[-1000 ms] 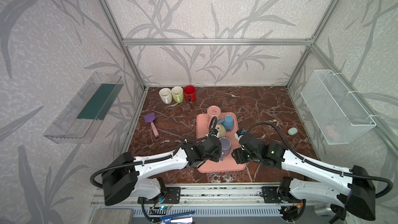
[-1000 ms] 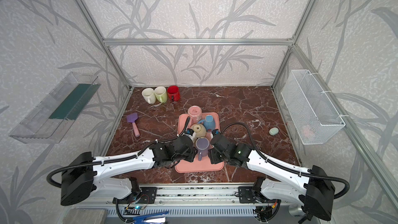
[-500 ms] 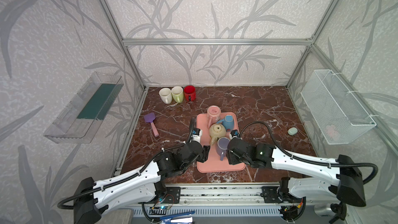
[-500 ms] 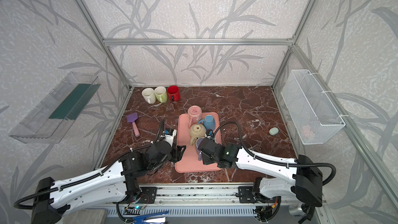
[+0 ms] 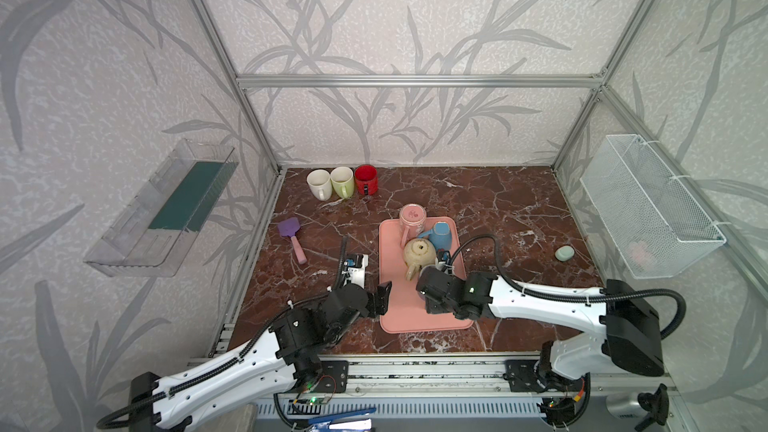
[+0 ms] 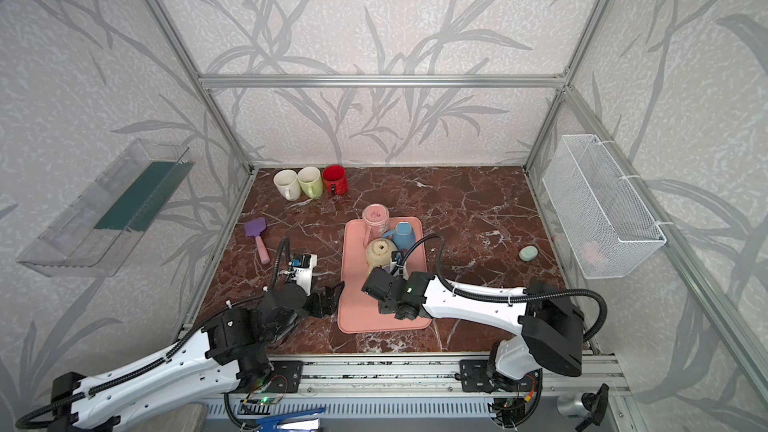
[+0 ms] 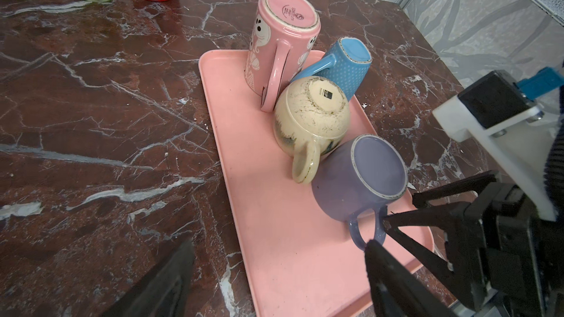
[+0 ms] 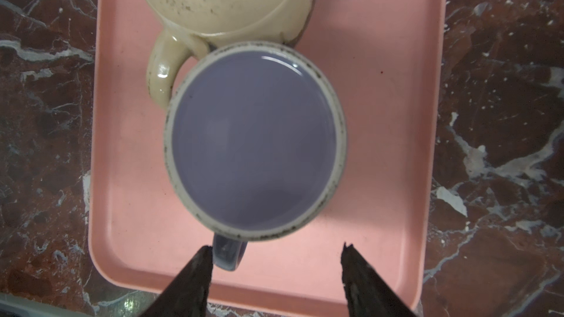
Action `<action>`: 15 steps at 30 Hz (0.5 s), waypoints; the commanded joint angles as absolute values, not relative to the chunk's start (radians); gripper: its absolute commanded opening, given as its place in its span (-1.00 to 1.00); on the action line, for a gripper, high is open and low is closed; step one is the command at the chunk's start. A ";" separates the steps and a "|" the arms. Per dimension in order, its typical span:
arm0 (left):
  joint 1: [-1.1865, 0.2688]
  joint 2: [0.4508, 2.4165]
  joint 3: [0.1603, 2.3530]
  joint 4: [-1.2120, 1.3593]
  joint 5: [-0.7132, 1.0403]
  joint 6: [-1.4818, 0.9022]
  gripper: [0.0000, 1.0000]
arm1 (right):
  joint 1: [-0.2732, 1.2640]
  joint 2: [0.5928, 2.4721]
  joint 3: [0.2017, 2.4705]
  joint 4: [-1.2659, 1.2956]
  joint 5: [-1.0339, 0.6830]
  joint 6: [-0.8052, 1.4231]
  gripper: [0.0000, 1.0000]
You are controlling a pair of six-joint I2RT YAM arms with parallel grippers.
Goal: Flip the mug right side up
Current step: 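Lower the right gripper onto the upside-down lavender mug's base and close it, then lift the lavender mug with the right gripper and tilt it sideways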
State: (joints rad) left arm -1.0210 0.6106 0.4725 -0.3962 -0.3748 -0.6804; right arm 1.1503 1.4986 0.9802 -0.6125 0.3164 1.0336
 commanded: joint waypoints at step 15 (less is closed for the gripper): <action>-0.976 0.540 0.396 -0.386 -0.354 -0.653 0.72 | 1.168 1.633 1.089 -0.699 0.381 1.113 -0.01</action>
